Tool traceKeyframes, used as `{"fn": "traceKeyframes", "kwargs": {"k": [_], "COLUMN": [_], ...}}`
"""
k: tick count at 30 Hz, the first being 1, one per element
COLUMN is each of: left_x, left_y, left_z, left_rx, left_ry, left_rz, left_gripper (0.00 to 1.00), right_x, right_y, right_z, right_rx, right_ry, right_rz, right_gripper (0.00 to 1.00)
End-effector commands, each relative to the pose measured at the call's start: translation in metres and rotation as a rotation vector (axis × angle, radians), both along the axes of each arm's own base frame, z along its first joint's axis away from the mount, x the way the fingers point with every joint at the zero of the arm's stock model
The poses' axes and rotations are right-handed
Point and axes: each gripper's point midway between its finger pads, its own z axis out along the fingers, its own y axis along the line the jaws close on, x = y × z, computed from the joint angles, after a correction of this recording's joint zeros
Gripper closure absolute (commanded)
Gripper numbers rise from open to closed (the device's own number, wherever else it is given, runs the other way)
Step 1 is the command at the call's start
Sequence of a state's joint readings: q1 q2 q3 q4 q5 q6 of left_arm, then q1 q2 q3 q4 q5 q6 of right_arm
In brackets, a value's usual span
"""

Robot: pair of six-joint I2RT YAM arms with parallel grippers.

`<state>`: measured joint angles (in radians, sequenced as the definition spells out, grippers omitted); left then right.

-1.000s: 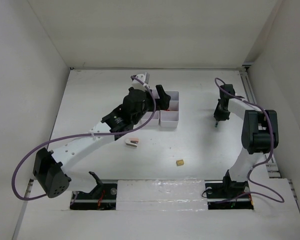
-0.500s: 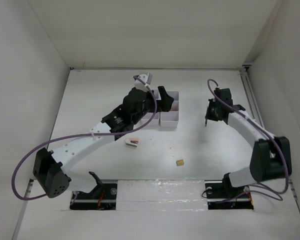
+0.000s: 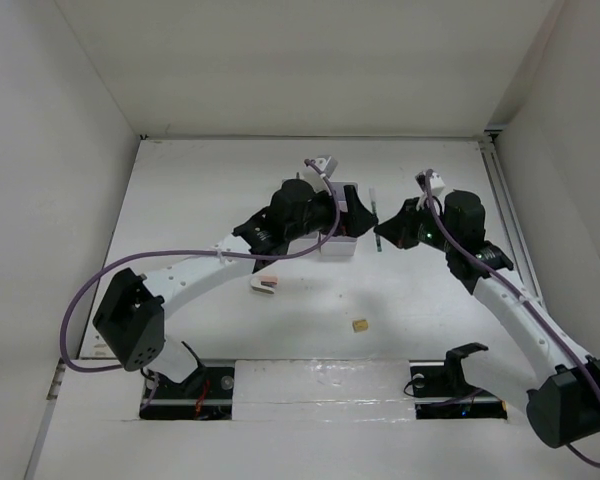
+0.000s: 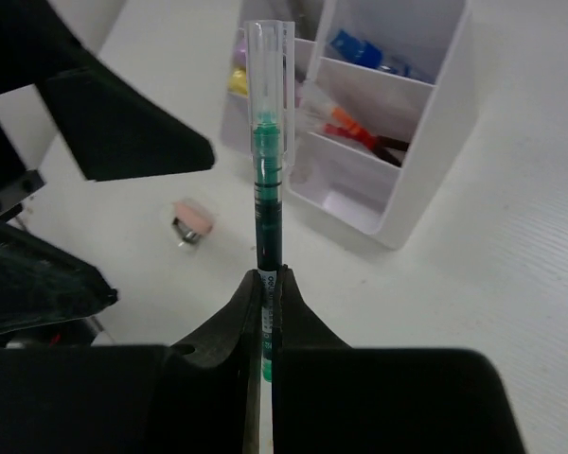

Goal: Sort the stationery into containers
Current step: Pick up the pen from the center of the board.

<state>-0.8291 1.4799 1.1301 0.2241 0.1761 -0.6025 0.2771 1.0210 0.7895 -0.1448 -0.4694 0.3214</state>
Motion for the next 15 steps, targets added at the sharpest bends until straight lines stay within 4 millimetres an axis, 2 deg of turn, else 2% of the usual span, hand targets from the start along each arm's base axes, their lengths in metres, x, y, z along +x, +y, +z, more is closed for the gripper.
{"fn": "traceKeyframes", "kwargs": {"k": [1,4,6,7,8,9,10,11,12,13,14,15], "left_x": [0.0,0.005,0.01,0.012,0.014,0.015,0.018,0.02,0.021,0.023,0.023,0.027], "left_y": [-0.012,-0.012,-0.013,-0.015,-0.017,-0.018,-0.018,-0.018,-0.019,-0.018,-0.018,-0.014], "left_z": [0.05,0.045,0.045,0.046,0.039,0.047,0.037,0.042,0.036,0.036,0.036,0.042], "left_rx": [-0.135,-0.125,-0.123,-0.124,-0.108,-0.115,-0.093,-0.1,-0.087,-0.085,-0.085,-0.094], "left_ry": [-0.081,-0.077,-0.079,-0.08,-0.077,-0.085,-0.067,-0.076,-0.064,-0.066,-0.066,-0.083], "left_rz": [-0.042,-0.021,-0.003,-0.003,-0.004,-0.004,0.006,0.017,0.017,0.029,0.029,0.062], "left_gripper": [0.0,0.01,0.05,0.11,0.19,0.31,0.47,0.78,0.89,0.99,1.0,1.0], "right_x": [-0.022,-0.038,-0.051,-0.054,-0.054,-0.055,-0.054,-0.052,-0.05,-0.047,-0.046,-0.037], "right_y": [0.029,0.044,0.056,0.06,0.062,0.066,0.066,0.067,0.066,0.064,0.065,0.059], "right_z": [0.045,0.057,0.06,0.065,0.064,0.064,0.064,0.063,0.063,0.063,0.062,0.06], "right_rx": [0.12,0.157,0.172,0.176,0.174,0.169,0.166,0.16,0.157,0.153,0.15,0.142], "right_ry": [-0.122,-0.151,-0.147,-0.156,-0.157,-0.159,-0.16,-0.163,-0.165,-0.167,-0.169,-0.158], "right_rz": [0.167,0.229,0.285,0.301,0.298,0.29,0.28,0.26,0.245,0.228,0.217,0.15], "right_gripper": [1.0,1.0,1.0,1.0,1.0,1.0,0.97,0.92,0.84,0.69,0.14,0.0]}}
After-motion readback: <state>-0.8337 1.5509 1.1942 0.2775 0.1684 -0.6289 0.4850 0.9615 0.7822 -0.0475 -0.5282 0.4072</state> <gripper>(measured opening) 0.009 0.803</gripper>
